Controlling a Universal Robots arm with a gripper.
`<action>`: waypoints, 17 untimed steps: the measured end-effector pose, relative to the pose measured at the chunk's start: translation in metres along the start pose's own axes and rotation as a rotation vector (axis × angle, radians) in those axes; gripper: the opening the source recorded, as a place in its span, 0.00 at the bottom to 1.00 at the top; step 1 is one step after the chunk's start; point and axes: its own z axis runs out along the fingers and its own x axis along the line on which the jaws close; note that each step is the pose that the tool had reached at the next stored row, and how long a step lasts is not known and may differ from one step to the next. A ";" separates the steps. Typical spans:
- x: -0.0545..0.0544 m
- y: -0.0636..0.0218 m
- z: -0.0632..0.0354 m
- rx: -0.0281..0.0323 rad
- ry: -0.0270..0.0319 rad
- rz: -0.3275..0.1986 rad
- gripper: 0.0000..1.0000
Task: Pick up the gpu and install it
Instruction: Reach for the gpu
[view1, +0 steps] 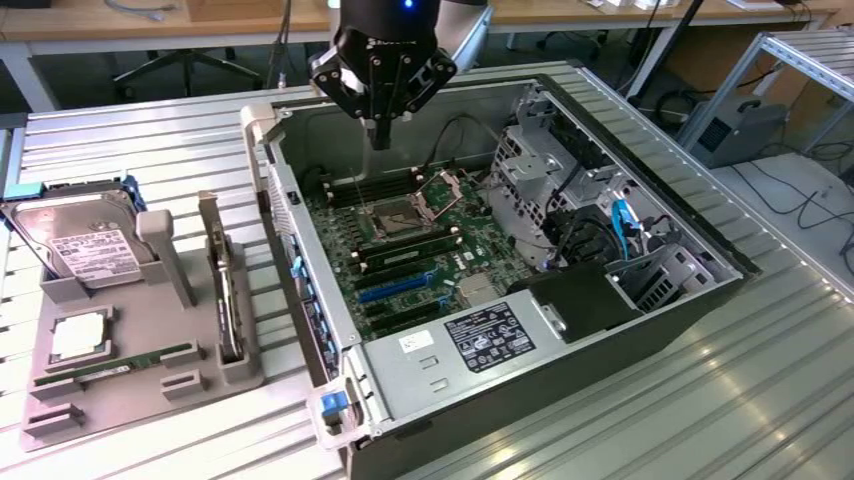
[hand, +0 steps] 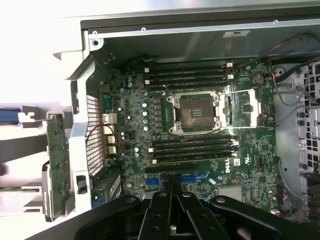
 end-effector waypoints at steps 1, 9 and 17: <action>0.001 0.0000 0.0000 -0.0001 0.0000 0.000 0.11; 0.004 -0.0003 -0.0001 0.0000 0.0000 0.000 0.11; 0.006 -0.0005 -0.0002 0.0000 0.0000 0.000 0.11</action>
